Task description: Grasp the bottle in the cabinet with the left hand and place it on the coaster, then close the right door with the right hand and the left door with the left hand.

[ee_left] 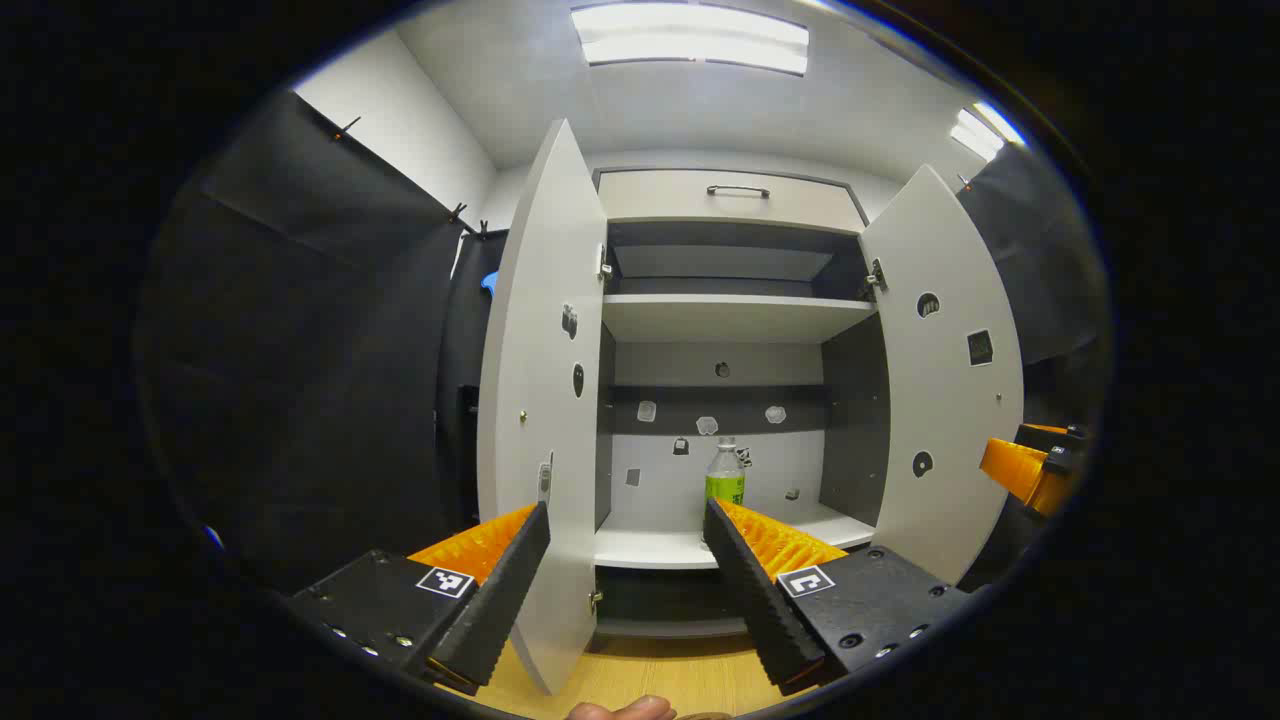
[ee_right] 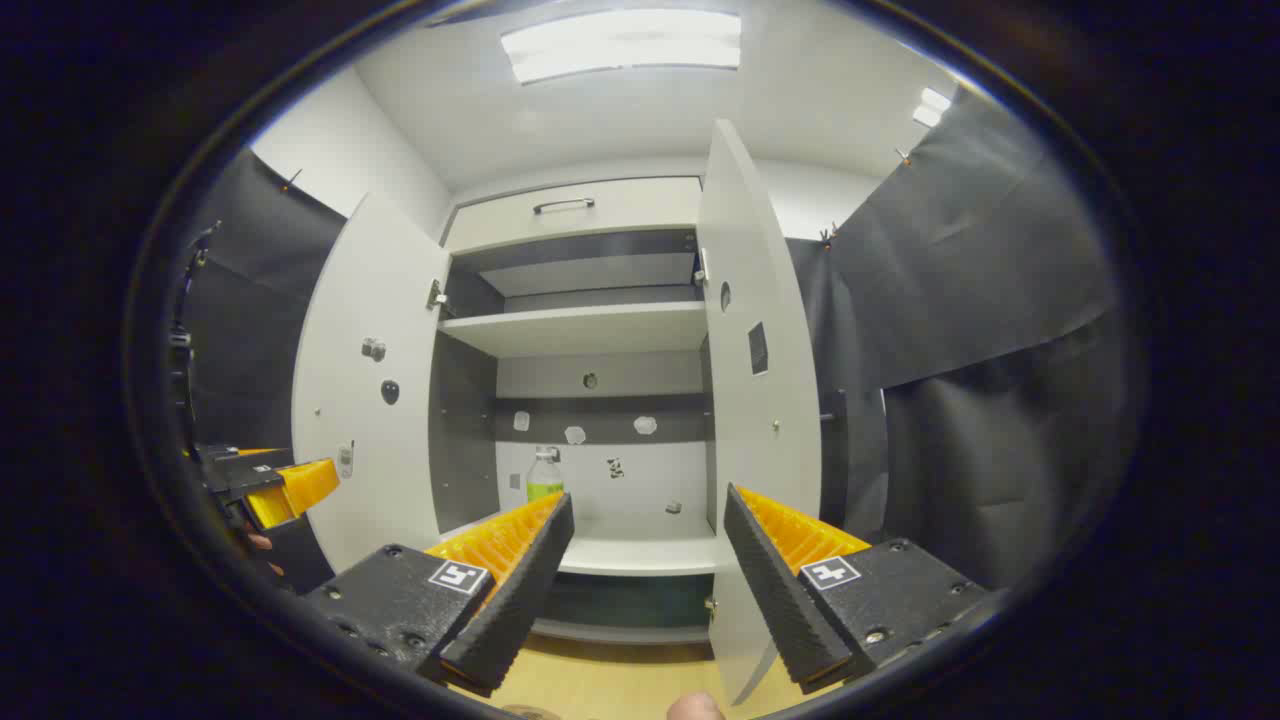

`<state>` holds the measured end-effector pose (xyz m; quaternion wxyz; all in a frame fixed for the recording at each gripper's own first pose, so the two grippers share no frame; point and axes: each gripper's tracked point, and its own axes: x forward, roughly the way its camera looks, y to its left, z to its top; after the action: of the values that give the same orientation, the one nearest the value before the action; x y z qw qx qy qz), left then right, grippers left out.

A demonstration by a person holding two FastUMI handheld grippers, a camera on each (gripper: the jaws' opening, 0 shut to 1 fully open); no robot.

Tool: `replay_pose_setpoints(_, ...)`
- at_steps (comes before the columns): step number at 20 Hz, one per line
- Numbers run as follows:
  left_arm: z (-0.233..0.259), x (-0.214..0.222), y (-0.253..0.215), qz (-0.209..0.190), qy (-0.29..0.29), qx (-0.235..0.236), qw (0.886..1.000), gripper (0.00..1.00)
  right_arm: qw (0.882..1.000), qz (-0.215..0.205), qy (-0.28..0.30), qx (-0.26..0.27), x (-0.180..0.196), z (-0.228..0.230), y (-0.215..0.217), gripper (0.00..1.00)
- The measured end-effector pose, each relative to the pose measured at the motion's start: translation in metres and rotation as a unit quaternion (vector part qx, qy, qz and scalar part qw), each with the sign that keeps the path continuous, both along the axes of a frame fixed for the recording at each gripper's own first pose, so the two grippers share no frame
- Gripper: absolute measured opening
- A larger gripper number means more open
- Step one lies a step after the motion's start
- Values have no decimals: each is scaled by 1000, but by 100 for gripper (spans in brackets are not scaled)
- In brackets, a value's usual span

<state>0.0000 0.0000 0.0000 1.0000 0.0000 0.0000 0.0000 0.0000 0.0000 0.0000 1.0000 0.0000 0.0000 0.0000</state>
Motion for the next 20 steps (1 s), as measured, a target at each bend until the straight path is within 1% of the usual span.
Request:
replay_pose_setpoints(1,2,0,-5,1,0,2,1000,95,1000,4,3,1,2,0,-3,98)
replay_pose_setpoints(6,1,-1,-17,1,1,-1,1000,94,1000,15,11,7,7,-1,-13,98)
replay_pose_setpoints(9,-1,3,-22,3,9,-17,1000,94,1000,22,14,0,9,-1,-15,96)
replay_pose_setpoints(10,-1,3,-23,4,11,-24,1000,94,1000,22,12,-1,9,0,-16,99)
replay_pose_setpoints(11,-2,3,-23,8,12,-26,1000,95,1000,23,12,-3,9,0,-17,99)
replay_pose_setpoints(12,-3,3,-20,18,12,-25,999,94,1000,26,11,-2,10,-2,-17,96)
replay_pose_setpoints(13,-5,4,-14,32,11,-23,999,94,1000,29,11,0,10,-5,-17,98)
replay_pose_setpoints(14,-7,4,-13,41,13,-24,999,94,999,32,17,4,11,-10,-18,98)
replay_pose_setpoints(16,-13,2,-18,39,25,-26,999,95,998,40,33,20,14,-17,-16,99)
replay_pose_setpoints(17,-13,2,-19,39,28,-22,999,94,998,44,35,26,17,-16,-14,96)
replay_pose_setpoints(19,-10,2,-17,47,26,-8,999,94,998,44,35,23,21,-14,-17,98)
replay_pose_setpoints(20,-8,3,-19,44,25,-4,999,94,998,43,33,21,22,-14,-18,99)
